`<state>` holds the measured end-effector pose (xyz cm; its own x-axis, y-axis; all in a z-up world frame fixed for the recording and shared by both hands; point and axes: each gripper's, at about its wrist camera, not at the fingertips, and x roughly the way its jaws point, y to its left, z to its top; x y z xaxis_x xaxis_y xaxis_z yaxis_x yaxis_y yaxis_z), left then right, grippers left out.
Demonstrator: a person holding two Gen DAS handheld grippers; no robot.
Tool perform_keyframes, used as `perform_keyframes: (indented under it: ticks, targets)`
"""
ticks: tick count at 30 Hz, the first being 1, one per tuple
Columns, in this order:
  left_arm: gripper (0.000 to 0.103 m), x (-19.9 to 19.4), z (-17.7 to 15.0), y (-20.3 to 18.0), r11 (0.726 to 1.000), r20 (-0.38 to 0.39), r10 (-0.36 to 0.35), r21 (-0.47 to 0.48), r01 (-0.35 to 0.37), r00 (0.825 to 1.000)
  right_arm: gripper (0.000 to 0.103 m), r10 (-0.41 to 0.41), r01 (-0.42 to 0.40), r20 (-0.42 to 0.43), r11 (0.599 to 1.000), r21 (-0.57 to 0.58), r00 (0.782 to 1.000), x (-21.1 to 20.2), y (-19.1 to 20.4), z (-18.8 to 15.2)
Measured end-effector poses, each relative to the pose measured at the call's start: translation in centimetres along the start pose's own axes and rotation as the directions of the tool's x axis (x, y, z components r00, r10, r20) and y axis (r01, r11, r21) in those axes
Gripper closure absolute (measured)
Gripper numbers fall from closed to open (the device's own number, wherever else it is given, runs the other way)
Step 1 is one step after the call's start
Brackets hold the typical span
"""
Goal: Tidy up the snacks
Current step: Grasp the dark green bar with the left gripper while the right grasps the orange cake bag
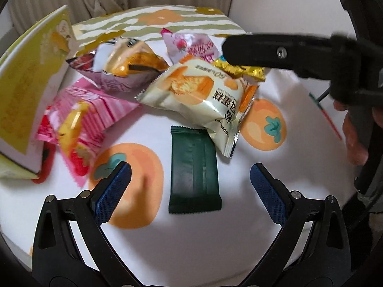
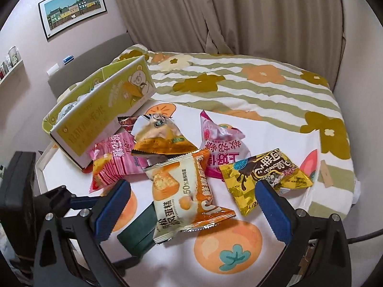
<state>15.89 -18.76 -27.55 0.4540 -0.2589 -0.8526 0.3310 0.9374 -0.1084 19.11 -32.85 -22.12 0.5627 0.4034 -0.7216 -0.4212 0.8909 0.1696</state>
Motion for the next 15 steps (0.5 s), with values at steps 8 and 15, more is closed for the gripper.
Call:
perform_keyframes:
  ticks: [8,15]
  targets:
    - [0.031,2.1,-0.1,-0.5,1.000,-0.027,0.011,0.027,-0.011,1.000,0.000,0.012,-0.014,-0.041,0.998,-0.061,0.999,2.8,-0.1,-0.6]
    - [0.037,3.5,0.3,-0.6,1.000,-0.087,0.016,0.028,-0.014,0.996,0.000,0.014,-0.022,-0.070,0.993,-0.112,0.997,4.0,0.4,-0.5]
